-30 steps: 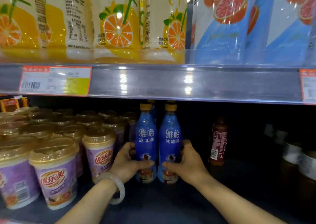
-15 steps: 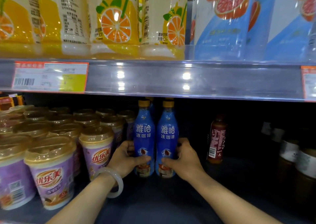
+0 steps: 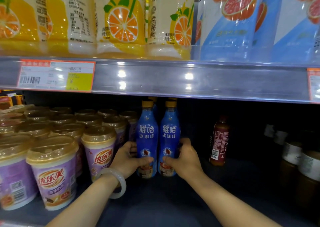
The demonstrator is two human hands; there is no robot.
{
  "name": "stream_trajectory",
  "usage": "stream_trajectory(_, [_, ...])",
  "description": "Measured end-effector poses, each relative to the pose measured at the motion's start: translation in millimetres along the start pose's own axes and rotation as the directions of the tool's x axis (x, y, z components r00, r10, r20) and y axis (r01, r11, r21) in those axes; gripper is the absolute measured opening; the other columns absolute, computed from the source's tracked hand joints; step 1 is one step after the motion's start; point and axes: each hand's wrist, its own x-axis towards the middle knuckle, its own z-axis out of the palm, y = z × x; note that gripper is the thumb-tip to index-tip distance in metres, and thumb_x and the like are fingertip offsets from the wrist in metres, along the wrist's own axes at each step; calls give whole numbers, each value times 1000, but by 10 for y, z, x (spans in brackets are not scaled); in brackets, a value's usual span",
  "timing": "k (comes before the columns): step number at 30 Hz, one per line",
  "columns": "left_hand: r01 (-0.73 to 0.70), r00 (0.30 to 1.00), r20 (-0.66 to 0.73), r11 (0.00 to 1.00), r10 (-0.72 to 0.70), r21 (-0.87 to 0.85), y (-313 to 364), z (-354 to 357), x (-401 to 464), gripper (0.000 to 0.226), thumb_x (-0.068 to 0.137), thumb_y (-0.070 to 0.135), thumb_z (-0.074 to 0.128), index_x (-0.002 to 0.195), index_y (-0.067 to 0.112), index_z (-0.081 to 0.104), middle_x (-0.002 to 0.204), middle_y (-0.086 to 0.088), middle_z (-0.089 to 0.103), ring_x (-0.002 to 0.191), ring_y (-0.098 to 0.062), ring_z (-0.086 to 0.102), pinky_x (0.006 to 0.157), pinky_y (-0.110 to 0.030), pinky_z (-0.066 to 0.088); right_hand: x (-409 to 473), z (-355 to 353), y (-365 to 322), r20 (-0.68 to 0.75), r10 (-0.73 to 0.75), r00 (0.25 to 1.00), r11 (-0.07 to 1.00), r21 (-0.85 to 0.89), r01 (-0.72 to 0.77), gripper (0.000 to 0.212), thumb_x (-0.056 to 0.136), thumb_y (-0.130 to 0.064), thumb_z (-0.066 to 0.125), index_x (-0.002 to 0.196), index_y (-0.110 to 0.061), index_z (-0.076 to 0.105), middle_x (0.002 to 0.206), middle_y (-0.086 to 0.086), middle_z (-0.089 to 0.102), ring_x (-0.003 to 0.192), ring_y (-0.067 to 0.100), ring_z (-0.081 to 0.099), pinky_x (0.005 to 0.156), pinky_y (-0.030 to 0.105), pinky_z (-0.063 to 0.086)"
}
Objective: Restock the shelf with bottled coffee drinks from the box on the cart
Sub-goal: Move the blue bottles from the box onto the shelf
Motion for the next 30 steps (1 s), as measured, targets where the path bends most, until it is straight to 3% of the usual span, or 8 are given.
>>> stream_trajectory(4, [-2,1000,-4,1000,2,9,5,12,14,50,69,0,76,109,12,50,96,4,61,91,-14,59,76,-25,48,13,18,-1,-11,2,1000,1000,-3,-2,63,70,-20,79,119,-19,40,117,2,59,106,19,60,88,46,53])
stream_trajectory(12, [10,1000,-8,1000,-10,3,18,35,39,55,73,-2,73,122,6,49,117,-9,61,102,-20,57,88,-33,47,13,25,18,-22,-5,1000,1000,-19,4,66,70,-22,79,122,-18,40,117,2,58,106,18,60,87,44,53])
stream_trajectory(16, [12,1000,-14,1000,-11,19,18,46,41,54,75,-2,71,123,5,48,120,-12,60,100,-19,56,88,-32,46,11,32,15,-25,-7,1000,1000,-17,6,67,70,-23,79,123,-18,40,119,2,58,107,19,59,88,44,53])
stream_trajectory(20, [23,1000,-12,999,-22,41,33,52,33,53,76,-1,70,124,6,48,122,-11,59,109,-23,57,91,-33,46,9,33,13,-18,0,1000,1000,0,0,66,70,-22,79,123,-18,40,119,3,57,107,19,59,88,44,53])
stream_trajectory(30, [43,999,-39,957,-34,285,58,73,-49,62,74,15,76,126,11,44,127,-7,59,117,-23,57,100,-39,46,-97,-63,-20,54,11,998,998,-55,-8,70,71,-26,79,126,-14,38,126,6,50,113,21,55,93,37,50])
